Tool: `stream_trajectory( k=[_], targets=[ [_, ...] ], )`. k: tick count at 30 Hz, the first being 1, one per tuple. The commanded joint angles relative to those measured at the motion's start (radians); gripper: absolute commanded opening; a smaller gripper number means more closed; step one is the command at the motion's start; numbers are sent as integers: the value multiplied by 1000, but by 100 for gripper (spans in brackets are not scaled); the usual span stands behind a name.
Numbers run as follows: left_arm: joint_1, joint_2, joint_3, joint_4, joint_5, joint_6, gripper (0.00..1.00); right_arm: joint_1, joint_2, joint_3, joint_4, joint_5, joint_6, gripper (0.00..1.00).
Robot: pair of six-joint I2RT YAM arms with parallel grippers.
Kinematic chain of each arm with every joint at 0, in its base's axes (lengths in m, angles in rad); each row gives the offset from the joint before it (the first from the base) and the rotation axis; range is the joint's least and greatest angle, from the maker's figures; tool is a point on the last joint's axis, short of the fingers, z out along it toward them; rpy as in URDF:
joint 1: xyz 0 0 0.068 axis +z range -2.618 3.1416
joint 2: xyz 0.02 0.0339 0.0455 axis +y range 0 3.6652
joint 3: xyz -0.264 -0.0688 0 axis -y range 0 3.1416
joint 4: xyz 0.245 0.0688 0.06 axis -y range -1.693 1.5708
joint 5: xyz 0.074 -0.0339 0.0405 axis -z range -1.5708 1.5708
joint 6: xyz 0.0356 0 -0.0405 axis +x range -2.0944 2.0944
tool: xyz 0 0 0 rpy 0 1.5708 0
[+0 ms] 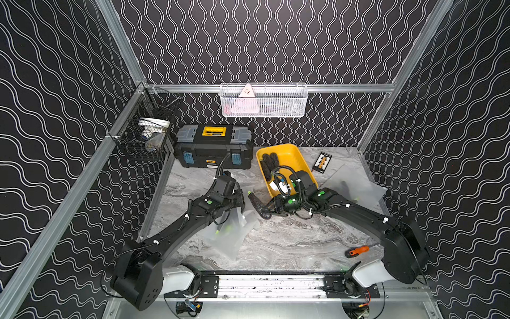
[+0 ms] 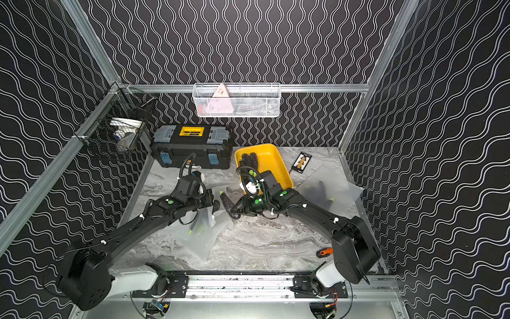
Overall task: Place the eggplant in a zip-top bag and seal the zipper
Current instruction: Place the eggplant in the zipper food storage bag.
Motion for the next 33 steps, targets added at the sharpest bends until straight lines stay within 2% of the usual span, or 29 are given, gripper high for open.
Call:
stream_trajectory(
  k=[1, 8, 17, 22, 29, 33],
  targets=[
    [-25, -15, 0, 15, -24, 16, 0, 11, 25, 9, -41, 11, 43, 21],
    [-124, -30, 17, -1, -9, 24, 0, 22, 120, 74, -69, 70, 142, 22],
    [-129, -58, 25, -8, 32, -12, 0, 89, 226, 205, -49, 201, 253, 28],
    [-126, -74, 29, -27, 40, -18, 0, 131, 275, 242, -14, 259, 309, 40],
    [-88, -91, 31, -48, 50, -16, 0, 148, 217, 251, -22, 292, 291, 56],
    [-54, -98, 22, -50, 68, -18, 0, 148, 141, 250, -70, 333, 232, 57]
  ],
)
